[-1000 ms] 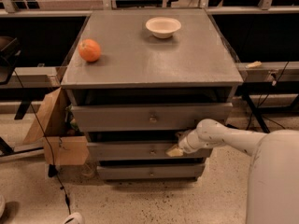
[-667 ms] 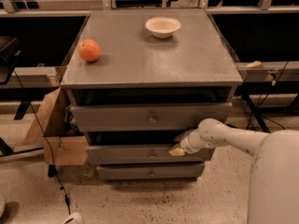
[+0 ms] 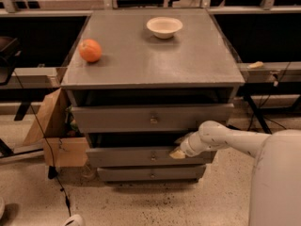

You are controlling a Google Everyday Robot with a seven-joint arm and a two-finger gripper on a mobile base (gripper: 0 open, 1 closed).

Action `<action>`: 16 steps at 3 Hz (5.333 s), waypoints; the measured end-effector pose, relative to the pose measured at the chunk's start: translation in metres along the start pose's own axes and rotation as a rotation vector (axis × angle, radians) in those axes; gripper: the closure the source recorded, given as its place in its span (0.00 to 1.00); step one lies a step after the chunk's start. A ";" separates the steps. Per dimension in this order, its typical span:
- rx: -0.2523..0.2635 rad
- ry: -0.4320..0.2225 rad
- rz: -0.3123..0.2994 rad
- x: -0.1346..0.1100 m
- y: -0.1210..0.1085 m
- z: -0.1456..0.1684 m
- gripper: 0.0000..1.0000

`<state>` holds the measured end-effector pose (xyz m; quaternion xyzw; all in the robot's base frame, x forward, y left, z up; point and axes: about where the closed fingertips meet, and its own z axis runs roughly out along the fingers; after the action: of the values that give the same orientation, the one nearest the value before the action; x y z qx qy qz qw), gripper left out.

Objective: Open middle drawer

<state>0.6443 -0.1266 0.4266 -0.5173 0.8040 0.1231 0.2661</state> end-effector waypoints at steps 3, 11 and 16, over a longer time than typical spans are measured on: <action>-0.040 0.058 -0.016 0.010 0.025 -0.008 0.13; -0.139 0.139 -0.012 0.028 0.059 -0.020 0.84; -0.206 0.169 -0.014 0.044 0.090 -0.020 0.00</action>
Offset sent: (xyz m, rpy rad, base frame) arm -0.1194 -0.0006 -0.0238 -0.1243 0.1825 0.0879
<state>0.5435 -0.1308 0.4120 -0.5560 0.8031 0.1588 0.1437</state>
